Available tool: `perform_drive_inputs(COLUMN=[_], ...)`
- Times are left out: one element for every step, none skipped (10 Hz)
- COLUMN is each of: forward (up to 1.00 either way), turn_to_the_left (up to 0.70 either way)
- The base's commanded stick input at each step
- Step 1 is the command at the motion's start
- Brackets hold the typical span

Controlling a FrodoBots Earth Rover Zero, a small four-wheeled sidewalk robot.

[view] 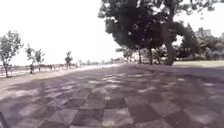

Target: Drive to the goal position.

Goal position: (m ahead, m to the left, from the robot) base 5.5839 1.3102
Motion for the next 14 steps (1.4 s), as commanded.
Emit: perform_drive_inputs(forward=[0.85,0.85,0.85,0.85,0.85,0.85,0.85,0.85,0.85,0.85,0.85,0.85,0.85,0.85], turn_to_the_left=[0.00,0.00,0.00,0.00,0.00,0.00,0.00,0.00,0.00,0.00,0.00,0.00,0.00,0.00])
